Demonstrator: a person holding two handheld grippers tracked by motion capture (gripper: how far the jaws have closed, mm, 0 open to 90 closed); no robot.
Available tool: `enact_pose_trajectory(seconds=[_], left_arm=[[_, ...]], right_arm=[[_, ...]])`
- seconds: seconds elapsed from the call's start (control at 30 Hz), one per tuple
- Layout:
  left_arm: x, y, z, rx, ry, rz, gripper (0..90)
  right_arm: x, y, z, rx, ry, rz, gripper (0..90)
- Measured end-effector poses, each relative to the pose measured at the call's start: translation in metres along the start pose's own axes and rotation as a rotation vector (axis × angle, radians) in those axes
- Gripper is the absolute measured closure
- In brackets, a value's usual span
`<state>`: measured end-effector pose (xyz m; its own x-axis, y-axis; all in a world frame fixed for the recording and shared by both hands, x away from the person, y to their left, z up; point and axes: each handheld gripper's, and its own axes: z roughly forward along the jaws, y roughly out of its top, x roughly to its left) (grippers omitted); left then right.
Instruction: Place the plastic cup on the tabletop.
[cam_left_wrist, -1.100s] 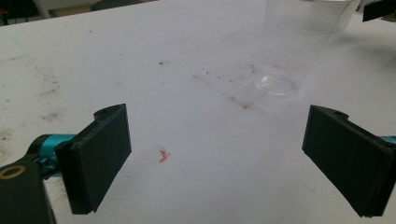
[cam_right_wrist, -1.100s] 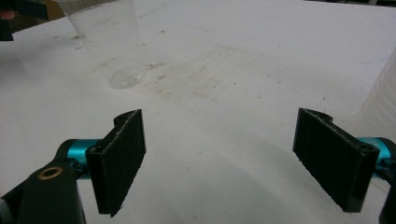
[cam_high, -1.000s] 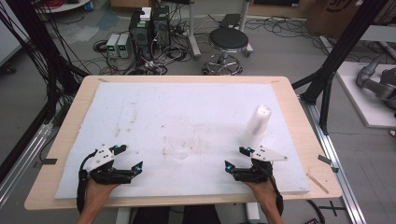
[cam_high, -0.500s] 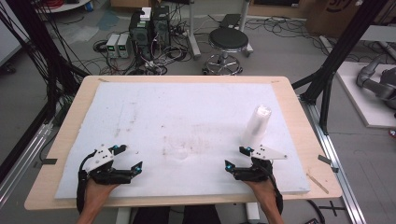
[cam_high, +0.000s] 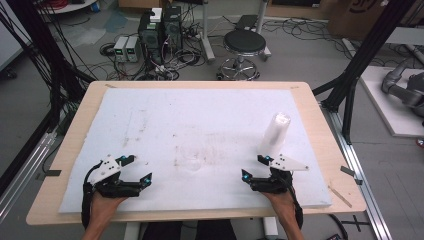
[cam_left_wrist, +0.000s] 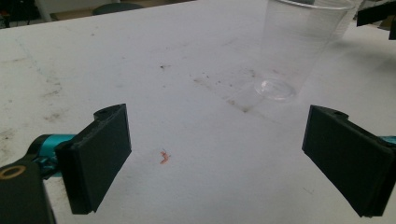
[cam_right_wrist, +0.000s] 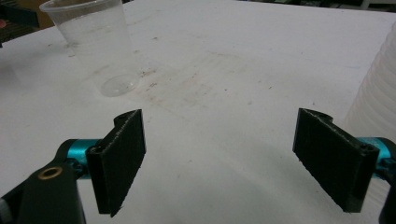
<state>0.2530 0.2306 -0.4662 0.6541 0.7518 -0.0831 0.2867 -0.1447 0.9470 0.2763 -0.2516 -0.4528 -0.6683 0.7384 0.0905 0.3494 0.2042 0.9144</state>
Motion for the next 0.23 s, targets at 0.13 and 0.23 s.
enact_pose_trajectory(seconds=[0.13,0.23], left_arm=[[0.0,-0.0005,-0.0011,-0.011,-0.003,0.001,7.9],[0.0001,-0.0009,-0.0018,-0.017,-0.001,0.004,8.0]], right_arm=[[-0.0003,-0.0001,-0.0004,-0.009,-0.003,-0.005,16.8],[-0.0004,0.0,-0.0002,-0.013,-0.007,-0.011,16.8]])
